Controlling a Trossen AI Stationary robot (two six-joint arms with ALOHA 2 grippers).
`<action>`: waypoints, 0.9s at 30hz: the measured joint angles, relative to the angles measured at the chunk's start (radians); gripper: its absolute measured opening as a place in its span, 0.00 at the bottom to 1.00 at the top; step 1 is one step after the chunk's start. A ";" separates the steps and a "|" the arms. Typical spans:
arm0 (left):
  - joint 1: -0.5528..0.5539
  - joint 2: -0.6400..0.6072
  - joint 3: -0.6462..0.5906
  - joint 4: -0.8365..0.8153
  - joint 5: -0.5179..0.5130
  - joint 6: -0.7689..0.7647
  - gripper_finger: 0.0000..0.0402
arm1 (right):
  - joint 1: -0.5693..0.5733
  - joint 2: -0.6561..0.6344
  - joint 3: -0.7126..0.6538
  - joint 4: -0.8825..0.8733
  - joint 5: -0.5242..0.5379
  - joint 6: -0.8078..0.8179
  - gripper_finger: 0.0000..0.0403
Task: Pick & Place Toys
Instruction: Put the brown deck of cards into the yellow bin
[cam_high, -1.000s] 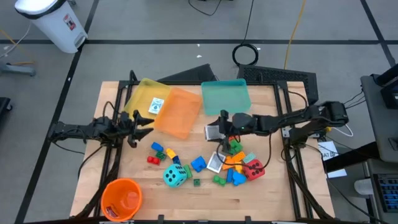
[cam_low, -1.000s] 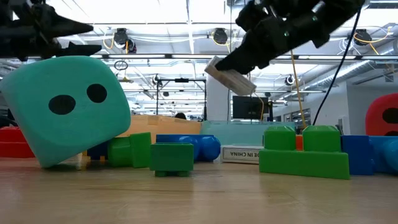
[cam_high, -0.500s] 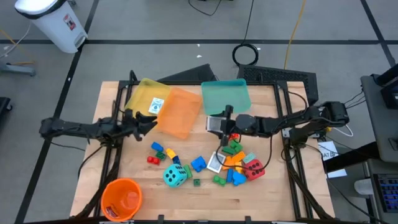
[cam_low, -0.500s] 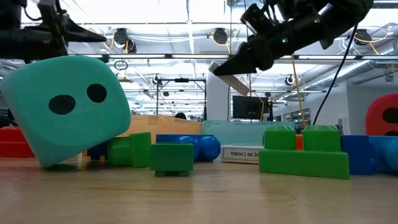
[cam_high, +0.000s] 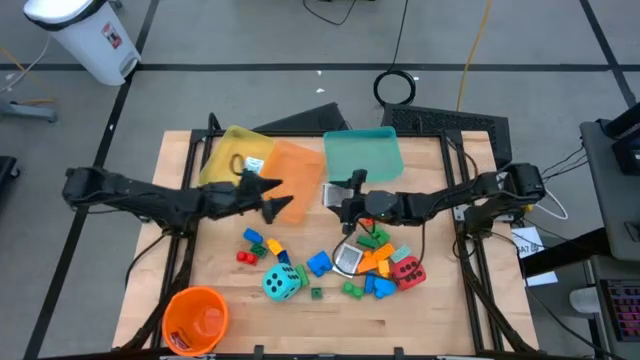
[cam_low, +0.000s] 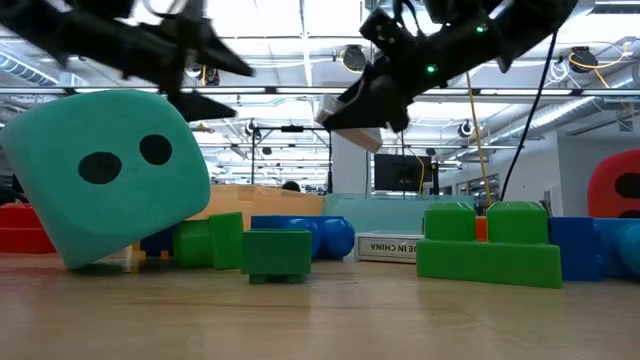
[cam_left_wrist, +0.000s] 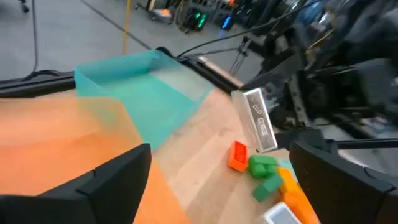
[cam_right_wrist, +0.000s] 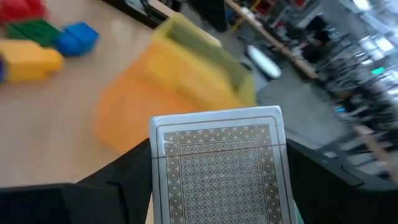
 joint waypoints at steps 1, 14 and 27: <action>0.004 0.048 0.036 -0.001 0.000 0.004 0.97 | 0.004 0.009 0.011 0.006 0.023 -0.029 0.67; 0.030 0.450 0.392 0.000 0.073 0.090 0.98 | 0.027 0.043 0.075 0.019 0.097 -0.188 0.68; 0.087 0.514 0.427 0.016 0.155 0.046 0.54 | 0.055 0.043 0.075 0.048 0.123 -0.215 0.68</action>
